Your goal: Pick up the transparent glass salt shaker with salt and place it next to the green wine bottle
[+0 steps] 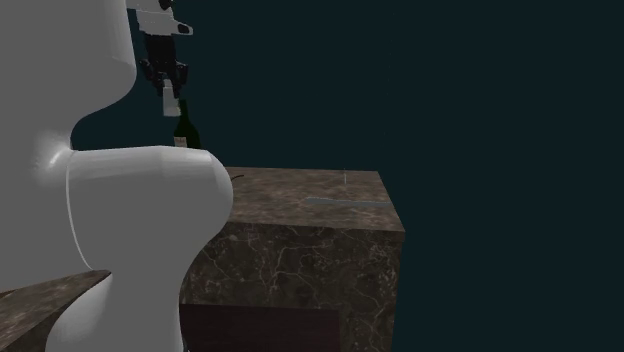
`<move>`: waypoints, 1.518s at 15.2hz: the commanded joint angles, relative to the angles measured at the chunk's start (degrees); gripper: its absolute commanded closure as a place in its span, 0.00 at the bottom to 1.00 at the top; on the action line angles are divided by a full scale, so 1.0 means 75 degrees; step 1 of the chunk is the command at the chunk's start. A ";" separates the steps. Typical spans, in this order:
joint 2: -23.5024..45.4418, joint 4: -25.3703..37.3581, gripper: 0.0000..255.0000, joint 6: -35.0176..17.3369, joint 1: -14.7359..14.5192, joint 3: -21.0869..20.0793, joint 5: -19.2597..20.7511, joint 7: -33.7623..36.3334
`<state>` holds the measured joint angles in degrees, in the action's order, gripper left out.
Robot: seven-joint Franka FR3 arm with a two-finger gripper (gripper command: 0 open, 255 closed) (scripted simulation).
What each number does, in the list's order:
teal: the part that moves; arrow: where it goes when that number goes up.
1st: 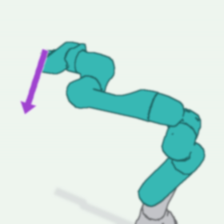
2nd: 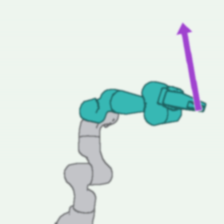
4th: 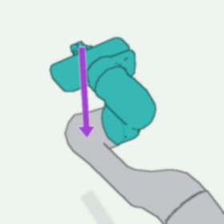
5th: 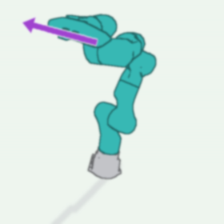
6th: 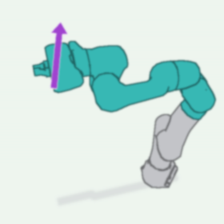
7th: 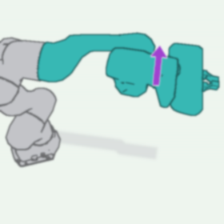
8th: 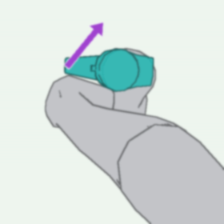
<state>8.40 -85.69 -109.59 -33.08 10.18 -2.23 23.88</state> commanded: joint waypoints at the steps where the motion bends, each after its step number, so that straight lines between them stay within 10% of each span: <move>1: -0.0048 -0.0280 1.00 -0.0238 -0.0012 -0.0006 0.0010 0.0010; 23: 0.0054 -0.2415 1.00 -0.2473 -0.0032 -0.0030 -0.0044 -0.0048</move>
<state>8.62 -103.27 -127.39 -33.36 9.94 -2.48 23.62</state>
